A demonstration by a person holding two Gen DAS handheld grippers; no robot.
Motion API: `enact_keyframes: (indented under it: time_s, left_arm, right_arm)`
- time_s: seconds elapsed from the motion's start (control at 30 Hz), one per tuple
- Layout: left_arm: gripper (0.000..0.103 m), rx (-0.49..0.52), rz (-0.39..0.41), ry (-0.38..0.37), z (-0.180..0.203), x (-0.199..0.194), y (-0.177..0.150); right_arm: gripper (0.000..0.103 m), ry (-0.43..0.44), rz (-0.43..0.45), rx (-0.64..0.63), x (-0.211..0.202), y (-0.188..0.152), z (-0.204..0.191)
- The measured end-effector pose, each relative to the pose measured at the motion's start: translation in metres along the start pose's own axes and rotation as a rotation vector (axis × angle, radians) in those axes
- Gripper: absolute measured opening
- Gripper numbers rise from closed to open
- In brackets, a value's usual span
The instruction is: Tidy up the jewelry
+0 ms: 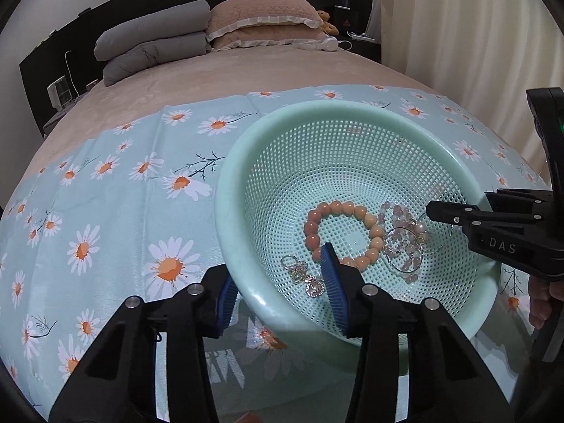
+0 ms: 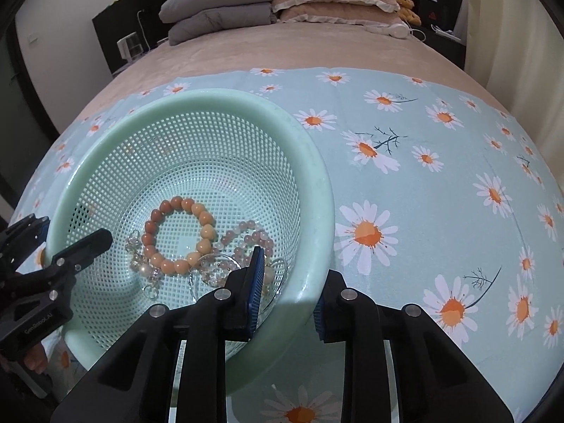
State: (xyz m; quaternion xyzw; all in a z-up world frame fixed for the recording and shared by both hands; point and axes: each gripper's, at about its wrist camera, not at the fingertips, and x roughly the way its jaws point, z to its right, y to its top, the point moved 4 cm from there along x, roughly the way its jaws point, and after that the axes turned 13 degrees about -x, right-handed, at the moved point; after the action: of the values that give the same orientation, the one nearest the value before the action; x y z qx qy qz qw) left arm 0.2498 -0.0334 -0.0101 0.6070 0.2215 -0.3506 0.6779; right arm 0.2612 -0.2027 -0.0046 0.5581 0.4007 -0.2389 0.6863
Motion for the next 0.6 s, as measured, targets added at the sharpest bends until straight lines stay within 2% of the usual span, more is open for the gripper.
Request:
enact_keyframes:
  time_s: [0.33,0.6]
  left_arm:
    - [0.039,0.014,-0.017,0.016,0.003,-0.014,-0.007]
    - [0.039,0.02,-0.014,0.019,0.01,-0.062,-0.037]
  right_arm:
    - [0.022,0.014,-0.015,0.007,-0.016,-0.008,-0.002]
    - [0.023,0.018,-0.024,-0.007,-0.058,-0.041,-0.021]
